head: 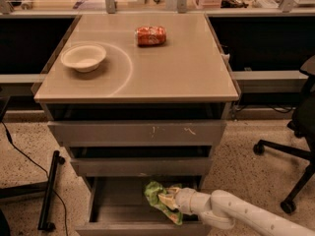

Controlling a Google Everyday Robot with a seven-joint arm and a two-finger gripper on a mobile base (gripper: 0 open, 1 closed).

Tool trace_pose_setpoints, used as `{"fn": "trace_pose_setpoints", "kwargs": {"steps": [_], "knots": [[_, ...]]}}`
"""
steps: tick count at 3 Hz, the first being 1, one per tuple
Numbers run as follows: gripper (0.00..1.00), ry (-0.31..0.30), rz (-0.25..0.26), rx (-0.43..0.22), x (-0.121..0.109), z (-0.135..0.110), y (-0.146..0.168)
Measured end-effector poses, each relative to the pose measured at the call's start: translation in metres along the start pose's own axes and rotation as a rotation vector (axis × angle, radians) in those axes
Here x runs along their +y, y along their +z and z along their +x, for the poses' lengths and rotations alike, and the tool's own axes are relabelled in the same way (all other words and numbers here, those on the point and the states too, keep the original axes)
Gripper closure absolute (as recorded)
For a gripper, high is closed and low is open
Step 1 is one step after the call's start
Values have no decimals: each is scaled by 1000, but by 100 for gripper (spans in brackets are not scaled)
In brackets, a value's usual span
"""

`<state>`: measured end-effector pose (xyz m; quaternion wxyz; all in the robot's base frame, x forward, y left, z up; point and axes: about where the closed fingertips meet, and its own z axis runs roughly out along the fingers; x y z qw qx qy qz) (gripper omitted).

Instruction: Place green rice chip bag into bottom drawer

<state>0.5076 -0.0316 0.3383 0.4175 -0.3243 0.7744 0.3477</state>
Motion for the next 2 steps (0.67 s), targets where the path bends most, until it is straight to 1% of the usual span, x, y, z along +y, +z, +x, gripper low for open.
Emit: {"fn": "trace_pose_setpoints", "kwargs": {"steps": [1,2], "knots": [[100,21,10,54,-8,25,3],[100,15,24,101,-21,46,8]]}}
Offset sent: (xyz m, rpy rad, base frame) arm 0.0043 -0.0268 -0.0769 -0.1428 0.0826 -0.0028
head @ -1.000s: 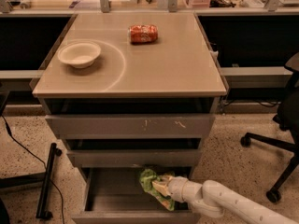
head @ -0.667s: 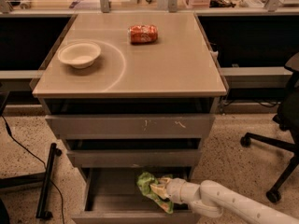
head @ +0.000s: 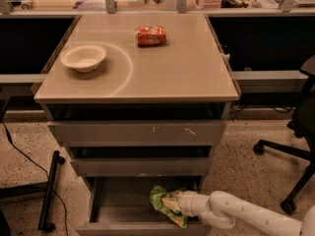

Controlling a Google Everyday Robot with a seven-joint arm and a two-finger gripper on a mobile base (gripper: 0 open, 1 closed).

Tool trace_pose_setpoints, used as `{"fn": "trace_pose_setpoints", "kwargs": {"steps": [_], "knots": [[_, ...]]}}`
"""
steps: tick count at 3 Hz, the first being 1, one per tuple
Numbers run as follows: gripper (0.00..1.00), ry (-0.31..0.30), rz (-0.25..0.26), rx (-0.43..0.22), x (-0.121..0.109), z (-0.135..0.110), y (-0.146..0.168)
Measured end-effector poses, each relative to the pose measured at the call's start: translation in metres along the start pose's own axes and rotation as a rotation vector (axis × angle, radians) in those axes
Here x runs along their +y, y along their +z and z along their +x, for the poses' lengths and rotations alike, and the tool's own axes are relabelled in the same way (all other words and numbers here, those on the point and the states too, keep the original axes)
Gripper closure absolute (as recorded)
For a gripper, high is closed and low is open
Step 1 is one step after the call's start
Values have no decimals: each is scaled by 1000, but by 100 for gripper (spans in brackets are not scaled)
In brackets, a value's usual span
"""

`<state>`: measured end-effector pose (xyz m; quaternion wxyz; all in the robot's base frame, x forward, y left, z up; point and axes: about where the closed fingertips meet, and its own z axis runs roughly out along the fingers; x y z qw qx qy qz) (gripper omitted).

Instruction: Place green rice chip bag into bottom drawer

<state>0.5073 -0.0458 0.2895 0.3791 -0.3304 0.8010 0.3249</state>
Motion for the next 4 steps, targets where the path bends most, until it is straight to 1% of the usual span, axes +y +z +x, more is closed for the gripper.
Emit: {"fn": "trace_pose_setpoints", "kwargs": {"steps": [2,3,4], "knots": [[100,25,27,51,-25,32,17],[100,55,37,81,-33,49,24],[87,59,38,86,-34,52,25]]}}
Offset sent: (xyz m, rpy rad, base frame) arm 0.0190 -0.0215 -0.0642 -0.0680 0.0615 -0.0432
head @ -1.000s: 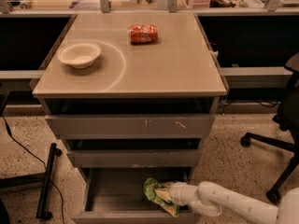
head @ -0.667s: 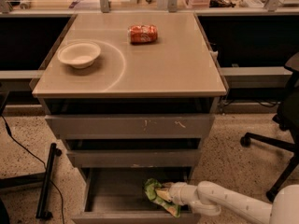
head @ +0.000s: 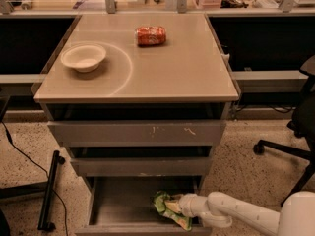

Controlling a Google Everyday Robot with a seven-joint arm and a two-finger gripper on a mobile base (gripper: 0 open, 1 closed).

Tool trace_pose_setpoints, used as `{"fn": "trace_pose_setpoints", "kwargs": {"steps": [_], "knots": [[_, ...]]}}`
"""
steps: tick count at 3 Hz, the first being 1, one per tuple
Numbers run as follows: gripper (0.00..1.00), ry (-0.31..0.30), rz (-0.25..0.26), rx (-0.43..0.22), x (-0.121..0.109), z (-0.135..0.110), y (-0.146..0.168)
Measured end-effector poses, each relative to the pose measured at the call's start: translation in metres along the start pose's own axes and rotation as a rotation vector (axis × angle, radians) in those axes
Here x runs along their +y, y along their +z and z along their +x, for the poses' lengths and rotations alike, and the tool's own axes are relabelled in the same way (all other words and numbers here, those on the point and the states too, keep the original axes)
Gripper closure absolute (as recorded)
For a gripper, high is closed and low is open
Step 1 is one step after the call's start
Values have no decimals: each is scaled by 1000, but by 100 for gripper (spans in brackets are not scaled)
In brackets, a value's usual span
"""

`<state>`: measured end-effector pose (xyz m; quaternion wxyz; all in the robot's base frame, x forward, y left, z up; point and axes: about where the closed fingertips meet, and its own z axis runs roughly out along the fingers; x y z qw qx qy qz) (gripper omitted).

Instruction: Place green rice chip bag into bottom drawer

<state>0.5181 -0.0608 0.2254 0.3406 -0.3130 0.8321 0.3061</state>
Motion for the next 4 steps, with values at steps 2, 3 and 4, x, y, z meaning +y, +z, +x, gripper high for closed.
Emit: {"fn": "trace_pose_setpoints", "kwargs": {"steps": [2,3,4], "knots": [[41,0,0,0,0,0,0],[18,0,0,0,0,0,0],[0,0,0,0,0,0,0]]}}
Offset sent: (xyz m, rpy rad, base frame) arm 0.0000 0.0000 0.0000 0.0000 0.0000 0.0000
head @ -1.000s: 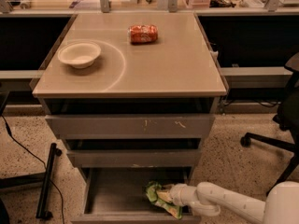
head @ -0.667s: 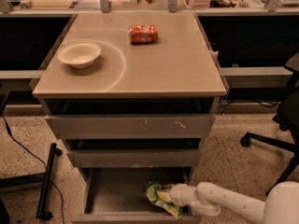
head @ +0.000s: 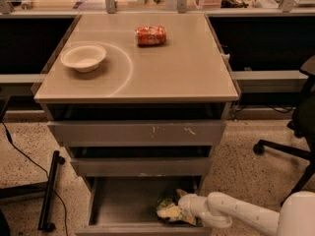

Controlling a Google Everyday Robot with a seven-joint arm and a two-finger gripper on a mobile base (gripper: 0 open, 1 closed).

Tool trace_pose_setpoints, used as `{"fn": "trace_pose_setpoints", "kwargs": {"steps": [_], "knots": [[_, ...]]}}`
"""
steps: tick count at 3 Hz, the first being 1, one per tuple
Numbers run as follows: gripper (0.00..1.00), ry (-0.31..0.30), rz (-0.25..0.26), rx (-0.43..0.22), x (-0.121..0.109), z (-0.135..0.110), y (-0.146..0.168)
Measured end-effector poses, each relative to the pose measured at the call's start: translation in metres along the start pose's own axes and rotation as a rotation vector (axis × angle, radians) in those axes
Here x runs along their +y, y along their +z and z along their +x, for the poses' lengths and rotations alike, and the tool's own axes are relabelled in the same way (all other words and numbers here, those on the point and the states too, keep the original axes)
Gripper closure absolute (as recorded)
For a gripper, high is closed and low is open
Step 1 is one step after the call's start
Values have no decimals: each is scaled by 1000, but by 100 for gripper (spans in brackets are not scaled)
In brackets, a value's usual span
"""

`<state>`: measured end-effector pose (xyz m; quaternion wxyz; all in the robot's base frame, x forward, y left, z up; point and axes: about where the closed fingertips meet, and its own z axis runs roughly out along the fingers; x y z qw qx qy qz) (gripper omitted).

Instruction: Place green rice chip bag into bottom drawer

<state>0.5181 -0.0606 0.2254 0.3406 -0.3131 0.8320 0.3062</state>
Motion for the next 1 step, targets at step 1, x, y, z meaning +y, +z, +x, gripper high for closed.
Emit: {"fn": "trace_pose_setpoints", "kwargs": {"steps": [1], "knots": [[0,0,0,0,0,0,0]]}}
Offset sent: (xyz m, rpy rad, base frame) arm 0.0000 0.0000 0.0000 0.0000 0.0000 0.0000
